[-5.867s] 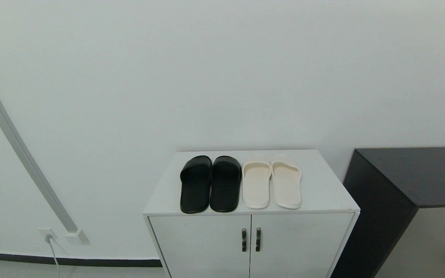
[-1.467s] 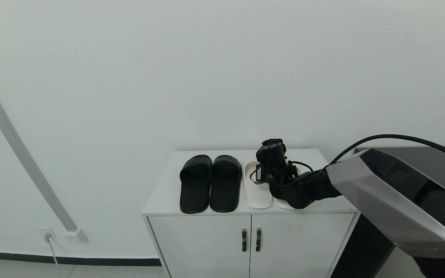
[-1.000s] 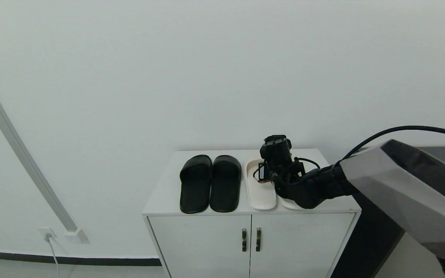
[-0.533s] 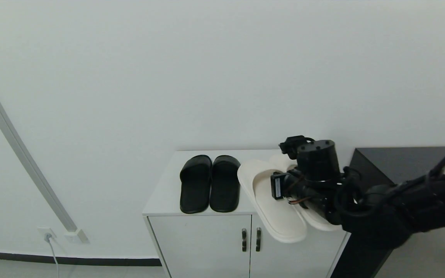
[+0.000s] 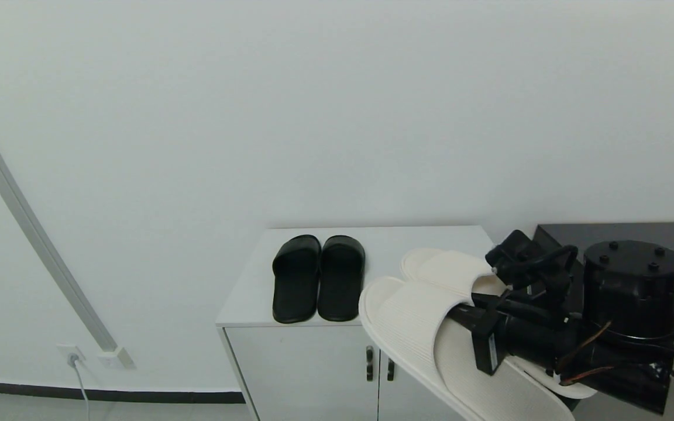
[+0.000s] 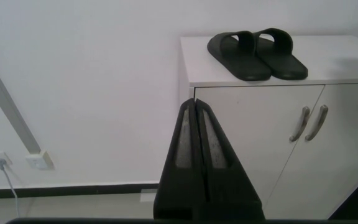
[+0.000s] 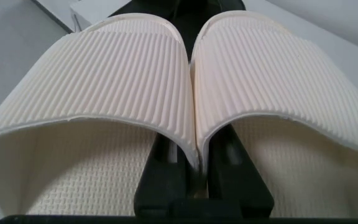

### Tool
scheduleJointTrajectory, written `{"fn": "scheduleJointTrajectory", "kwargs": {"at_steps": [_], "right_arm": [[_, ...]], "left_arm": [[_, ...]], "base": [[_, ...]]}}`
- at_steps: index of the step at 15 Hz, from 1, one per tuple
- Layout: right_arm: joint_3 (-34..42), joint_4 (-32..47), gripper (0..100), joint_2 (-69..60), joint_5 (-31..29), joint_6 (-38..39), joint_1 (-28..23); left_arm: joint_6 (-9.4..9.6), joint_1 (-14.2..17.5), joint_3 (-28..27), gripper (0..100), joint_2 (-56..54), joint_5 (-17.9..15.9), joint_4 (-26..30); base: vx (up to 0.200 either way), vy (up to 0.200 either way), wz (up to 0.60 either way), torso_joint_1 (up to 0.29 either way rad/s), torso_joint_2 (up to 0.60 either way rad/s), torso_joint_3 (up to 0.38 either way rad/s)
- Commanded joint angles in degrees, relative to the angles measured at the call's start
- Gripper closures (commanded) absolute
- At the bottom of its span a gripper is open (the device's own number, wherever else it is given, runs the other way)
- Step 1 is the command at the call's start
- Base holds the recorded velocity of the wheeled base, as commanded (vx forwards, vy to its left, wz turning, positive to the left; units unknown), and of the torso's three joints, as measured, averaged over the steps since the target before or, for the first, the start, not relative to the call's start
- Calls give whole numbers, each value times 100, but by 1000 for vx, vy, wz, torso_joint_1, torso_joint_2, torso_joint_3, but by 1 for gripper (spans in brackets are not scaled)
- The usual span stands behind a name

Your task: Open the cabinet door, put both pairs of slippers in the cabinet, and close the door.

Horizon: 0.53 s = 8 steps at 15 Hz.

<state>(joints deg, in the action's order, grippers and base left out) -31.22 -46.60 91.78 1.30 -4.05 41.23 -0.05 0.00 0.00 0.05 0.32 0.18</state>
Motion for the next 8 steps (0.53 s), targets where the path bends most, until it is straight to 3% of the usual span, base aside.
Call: {"fn": "scheduleJointTrajectory", "kwargs": {"at_steps": [1,4,8], "right_arm": [[107,-7,100,-170,80,-149,8],[195,-7,100,-161,221,-668,34],[204,-7,100,-64,502,-553,78]], "left_arm": [[-4,0,0,100,4,3,-1],[-4,0,0,100,4,3,-1],[-4,0,0,100,4,3,-1]], "base": [[0,0,0,0,0,0],[0,0,0,0,0,0],[0,0,0,0,0,0]]}}
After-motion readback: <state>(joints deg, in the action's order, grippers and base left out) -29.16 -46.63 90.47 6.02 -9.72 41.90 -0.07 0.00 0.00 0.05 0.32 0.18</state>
